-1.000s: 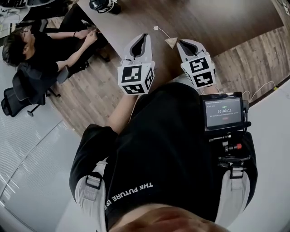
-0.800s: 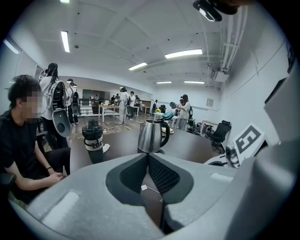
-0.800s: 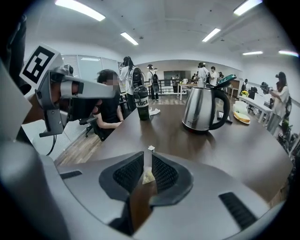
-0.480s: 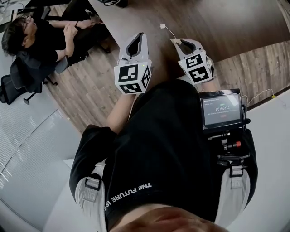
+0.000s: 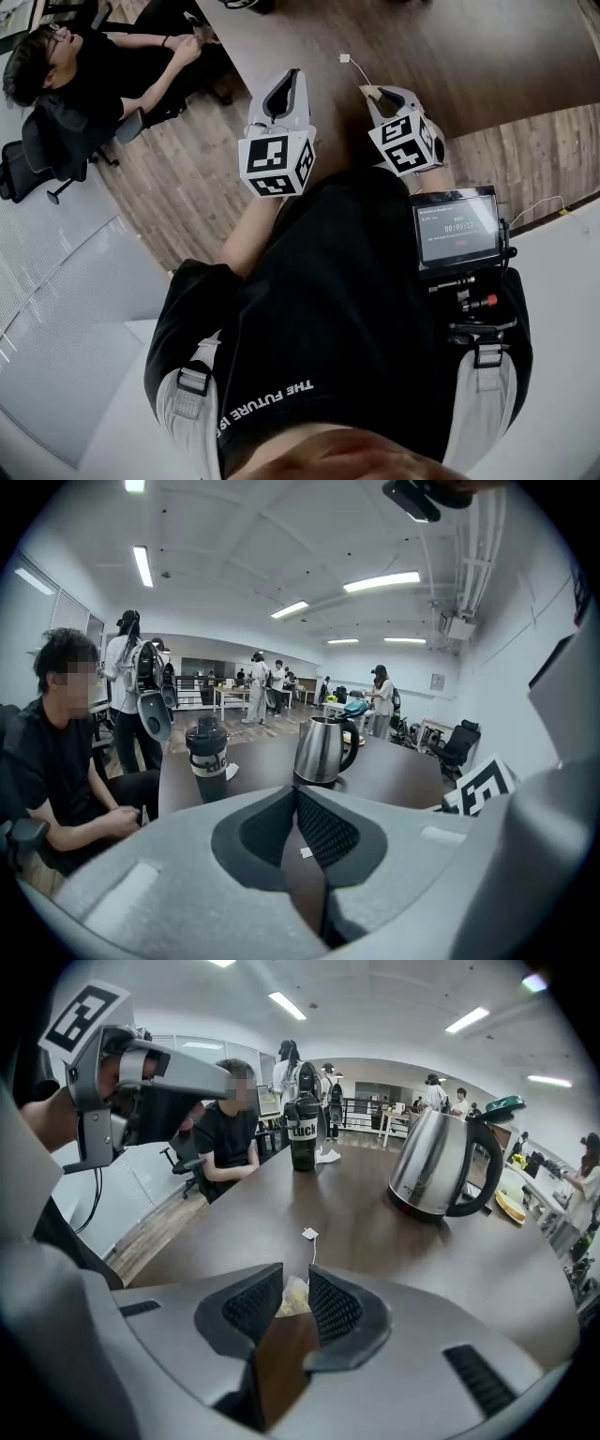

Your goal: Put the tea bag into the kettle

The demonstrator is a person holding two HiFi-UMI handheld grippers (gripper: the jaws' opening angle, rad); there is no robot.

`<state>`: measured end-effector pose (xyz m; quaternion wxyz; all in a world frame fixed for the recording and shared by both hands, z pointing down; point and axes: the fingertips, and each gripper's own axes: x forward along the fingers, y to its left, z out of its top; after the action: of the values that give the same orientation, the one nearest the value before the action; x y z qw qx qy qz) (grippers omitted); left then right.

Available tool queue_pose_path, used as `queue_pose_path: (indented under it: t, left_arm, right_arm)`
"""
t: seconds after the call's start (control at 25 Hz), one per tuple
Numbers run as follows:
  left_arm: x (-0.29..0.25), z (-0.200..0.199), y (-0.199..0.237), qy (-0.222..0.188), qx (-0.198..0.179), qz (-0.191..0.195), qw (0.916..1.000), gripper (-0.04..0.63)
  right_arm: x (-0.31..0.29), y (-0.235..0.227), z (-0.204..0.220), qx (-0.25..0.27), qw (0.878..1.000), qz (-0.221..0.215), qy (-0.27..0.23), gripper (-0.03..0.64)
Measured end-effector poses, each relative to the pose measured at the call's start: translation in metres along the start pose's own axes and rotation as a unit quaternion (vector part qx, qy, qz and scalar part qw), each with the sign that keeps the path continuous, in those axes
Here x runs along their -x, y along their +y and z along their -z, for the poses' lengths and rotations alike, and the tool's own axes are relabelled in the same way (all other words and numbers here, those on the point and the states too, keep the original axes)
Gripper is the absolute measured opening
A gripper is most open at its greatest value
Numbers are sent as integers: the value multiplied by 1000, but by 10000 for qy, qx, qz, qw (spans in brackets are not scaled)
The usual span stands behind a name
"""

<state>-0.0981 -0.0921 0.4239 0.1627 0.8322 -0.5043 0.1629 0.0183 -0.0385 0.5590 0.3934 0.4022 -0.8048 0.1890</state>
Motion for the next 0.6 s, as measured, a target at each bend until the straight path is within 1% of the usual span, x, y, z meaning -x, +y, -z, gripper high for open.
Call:
queue_pose_path:
  t: [0.6]
  left_arm:
    - [13, -3, 8, -63, 87, -250, 9996, 15]
  right_arm:
    - [-15, 3, 26, 537, 9965, 55, 638, 86]
